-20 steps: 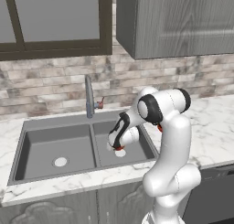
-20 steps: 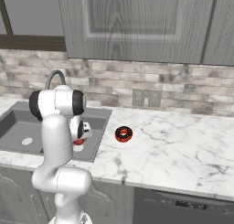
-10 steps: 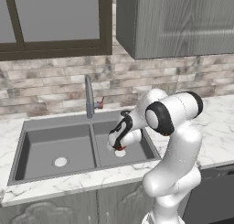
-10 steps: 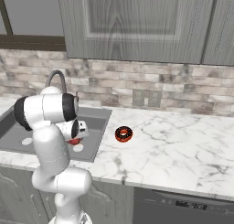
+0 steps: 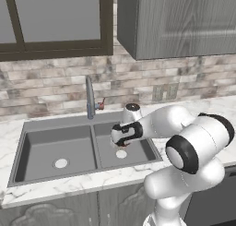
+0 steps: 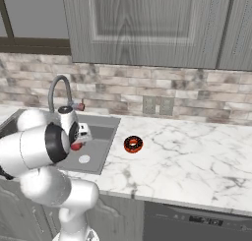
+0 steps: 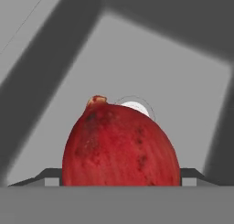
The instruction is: Turn on the sink faucet. Then move the onion from the counter to the sink. Turn off the sink. Move the vegetable from the sink to the pot next to the stove. Finally move the pot to the rear right burner.
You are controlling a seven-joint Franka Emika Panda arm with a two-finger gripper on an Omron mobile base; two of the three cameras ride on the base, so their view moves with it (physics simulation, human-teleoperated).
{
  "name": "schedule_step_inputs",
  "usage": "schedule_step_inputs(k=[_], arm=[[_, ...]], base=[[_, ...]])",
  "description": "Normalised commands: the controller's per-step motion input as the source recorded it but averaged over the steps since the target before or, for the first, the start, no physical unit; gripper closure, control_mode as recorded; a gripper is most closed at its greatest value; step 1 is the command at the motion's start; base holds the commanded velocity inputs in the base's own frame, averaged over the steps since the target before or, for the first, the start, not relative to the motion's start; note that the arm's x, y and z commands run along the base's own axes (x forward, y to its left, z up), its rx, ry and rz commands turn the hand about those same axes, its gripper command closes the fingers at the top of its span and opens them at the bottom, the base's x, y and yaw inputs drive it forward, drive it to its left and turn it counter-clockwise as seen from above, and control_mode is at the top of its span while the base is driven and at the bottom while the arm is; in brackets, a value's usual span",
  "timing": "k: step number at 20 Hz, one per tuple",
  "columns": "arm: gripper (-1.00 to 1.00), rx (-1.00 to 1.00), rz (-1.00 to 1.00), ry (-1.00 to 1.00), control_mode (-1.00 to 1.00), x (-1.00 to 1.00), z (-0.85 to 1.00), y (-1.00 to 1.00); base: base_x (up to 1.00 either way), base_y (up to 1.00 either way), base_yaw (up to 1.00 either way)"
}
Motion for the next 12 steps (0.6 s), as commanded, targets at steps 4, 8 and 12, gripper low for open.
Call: schedule_step_inputs(k=[4, 8, 12], arm=[[1.00, -0.01, -0.02, 0.00, -1.00, -0.17, 0.74, -0.05], [1.00, -0.01, -0.01, 0.00, -1.00, -0.18, 0.69, -0.07], [1.00, 0.00, -0.02, 0.00, -1.00, -0.20, 0.53, -0.08]], base=[[0.00, 0.00, 0.00], [0.00, 0.00, 0.00], [0.00, 0.00, 0.00]])
